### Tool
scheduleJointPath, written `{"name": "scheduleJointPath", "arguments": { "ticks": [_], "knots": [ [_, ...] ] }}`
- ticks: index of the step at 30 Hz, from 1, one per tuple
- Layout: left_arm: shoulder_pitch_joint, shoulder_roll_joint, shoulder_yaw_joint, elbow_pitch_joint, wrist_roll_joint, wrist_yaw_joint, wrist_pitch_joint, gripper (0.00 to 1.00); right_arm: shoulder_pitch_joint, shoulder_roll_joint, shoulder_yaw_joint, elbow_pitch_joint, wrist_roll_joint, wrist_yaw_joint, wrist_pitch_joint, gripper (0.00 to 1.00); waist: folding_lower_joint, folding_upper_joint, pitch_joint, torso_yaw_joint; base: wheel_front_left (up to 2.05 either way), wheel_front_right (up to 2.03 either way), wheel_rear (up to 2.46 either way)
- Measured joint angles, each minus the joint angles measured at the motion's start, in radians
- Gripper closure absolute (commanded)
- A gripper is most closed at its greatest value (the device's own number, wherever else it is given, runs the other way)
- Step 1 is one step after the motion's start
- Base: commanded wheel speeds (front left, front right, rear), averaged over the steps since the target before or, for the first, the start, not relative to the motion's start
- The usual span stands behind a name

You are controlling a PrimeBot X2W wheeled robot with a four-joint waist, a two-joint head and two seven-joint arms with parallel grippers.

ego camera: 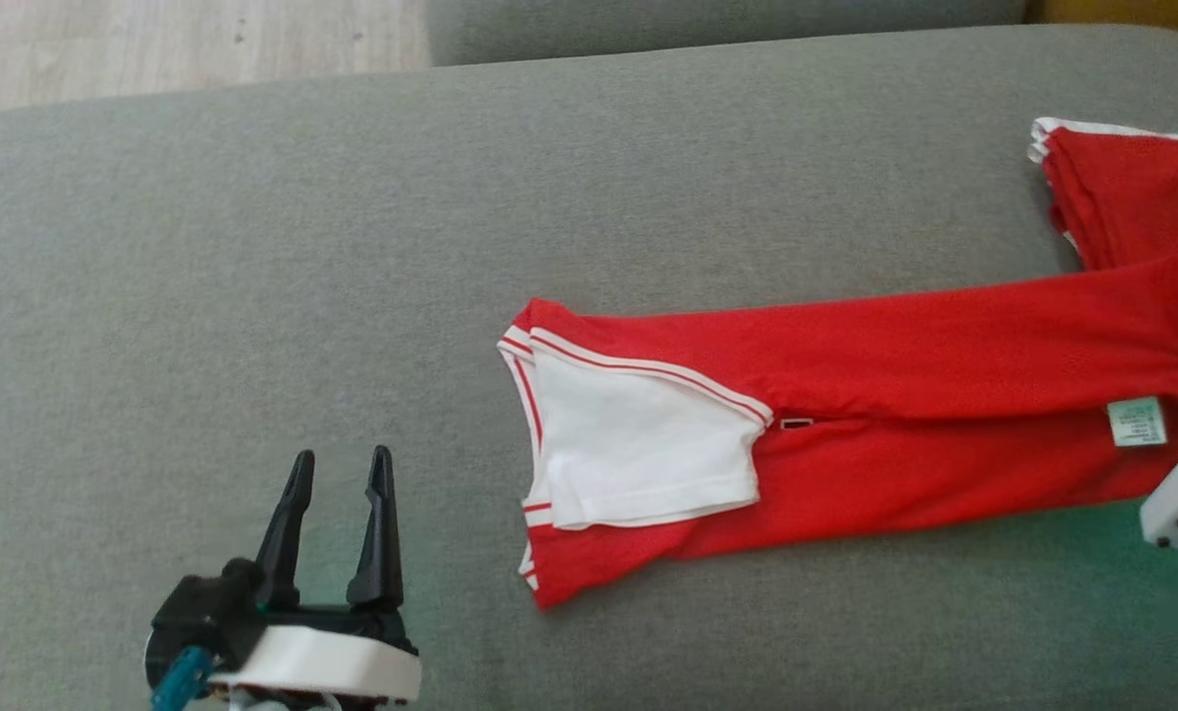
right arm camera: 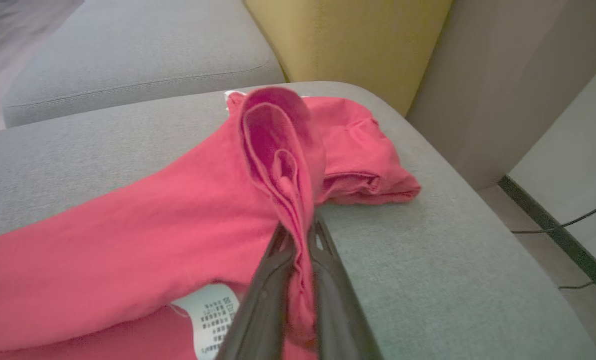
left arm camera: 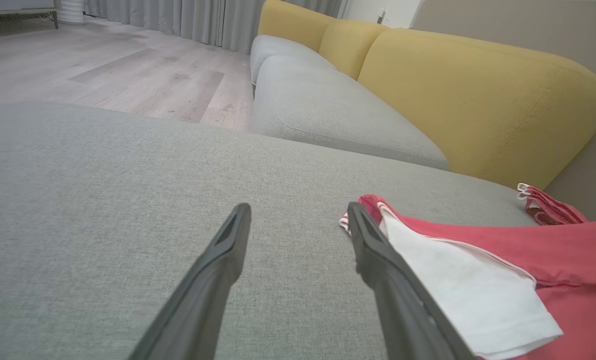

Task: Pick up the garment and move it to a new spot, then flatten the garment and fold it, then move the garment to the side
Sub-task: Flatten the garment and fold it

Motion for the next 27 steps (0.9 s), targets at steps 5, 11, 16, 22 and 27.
{"name": "scheduleJointPath", "arguments": {
  "ticks": [5, 11, 16, 22, 27],
  "knots": [
    [-0.003, -0.002, -0.01, 0.007, 0.002, -0.003, 0.001, 0.0, 0.0, 0.007, 0.021, -0.041, 0.018, 0.0, 0.017, 1.0, 0.0, 0.0, -0.007, -0.023, 0.0, 0.0, 0.0],
    [-0.013, -0.008, -0.024, 0.013, 0.007, -0.01, 0.009, 0.0, 0.017, 0.022, 0.175, -0.102, 0.1, 0.0, 0.03, 1.0, 0.0, 0.0, -0.026, -0.019, 0.0, 0.0, 0.0],
    [-0.023, -0.01, -0.024, 0.022, 0.007, -0.011, 0.009, 0.0, 0.056, 0.042, 0.367, -0.175, 0.157, 0.0, 0.049, 1.0, 0.0, 0.0, -0.042, 0.011, 0.0, 0.0, 0.0],
    [-0.022, -0.012, -0.023, 0.026, 0.007, -0.011, 0.008, 0.0, 0.058, 0.051, 0.52, -0.199, 0.234, 0.0, 0.054, 1.0, -0.0001, 0.0, -0.058, 0.055, 0.0, 0.0, 0.0],
    [-0.021, -0.015, -0.024, 0.026, 0.004, -0.012, 0.008, 0.0, 0.029, 0.059, 0.628, -0.167, 0.275, 0.0, 0.039, 1.0, -0.0001, 0.0, -0.068, 0.104, 0.0, 0.0, 0.0]
  ]
}}
